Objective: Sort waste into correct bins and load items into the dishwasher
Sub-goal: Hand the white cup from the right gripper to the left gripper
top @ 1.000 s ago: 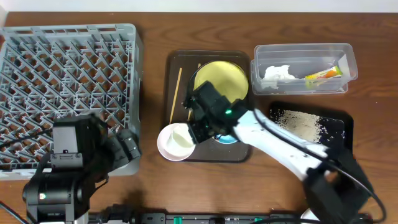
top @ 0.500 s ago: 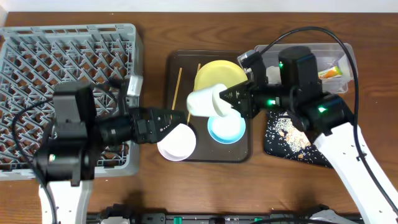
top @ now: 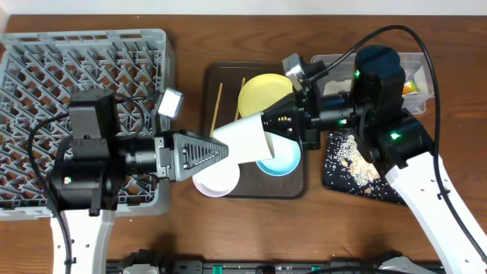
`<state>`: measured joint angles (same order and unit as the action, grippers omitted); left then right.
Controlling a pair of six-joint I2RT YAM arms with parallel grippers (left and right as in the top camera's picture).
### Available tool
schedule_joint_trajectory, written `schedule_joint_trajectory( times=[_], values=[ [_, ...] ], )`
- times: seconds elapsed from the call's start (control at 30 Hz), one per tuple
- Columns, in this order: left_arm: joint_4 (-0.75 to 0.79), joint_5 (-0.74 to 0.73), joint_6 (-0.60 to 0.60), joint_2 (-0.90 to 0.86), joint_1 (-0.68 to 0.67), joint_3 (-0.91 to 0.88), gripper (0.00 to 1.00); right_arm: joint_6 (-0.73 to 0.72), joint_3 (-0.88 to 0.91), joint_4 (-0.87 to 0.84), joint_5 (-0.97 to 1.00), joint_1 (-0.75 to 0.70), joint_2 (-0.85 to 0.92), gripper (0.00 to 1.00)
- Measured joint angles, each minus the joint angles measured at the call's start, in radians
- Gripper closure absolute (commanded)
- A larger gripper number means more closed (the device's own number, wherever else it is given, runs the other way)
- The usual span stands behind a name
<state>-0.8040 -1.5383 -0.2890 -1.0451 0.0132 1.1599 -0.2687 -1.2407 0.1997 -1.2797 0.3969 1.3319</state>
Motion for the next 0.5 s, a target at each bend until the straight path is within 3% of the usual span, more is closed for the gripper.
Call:
schedule_joint_trajectory(
  times=[0.3,0.5],
  values=[
    [0.0,-0.008,-0.007,0.034,0.0,0.0,0.06,-0.018,0.0,-0.008,0.044,0.074,0.018,0.99],
    [0.0,0.001,-0.017,0.033,0.0,0.0,0.19,-0.027,0.0,-0.01,0.064,0.092,0.034,0.99]
  ],
)
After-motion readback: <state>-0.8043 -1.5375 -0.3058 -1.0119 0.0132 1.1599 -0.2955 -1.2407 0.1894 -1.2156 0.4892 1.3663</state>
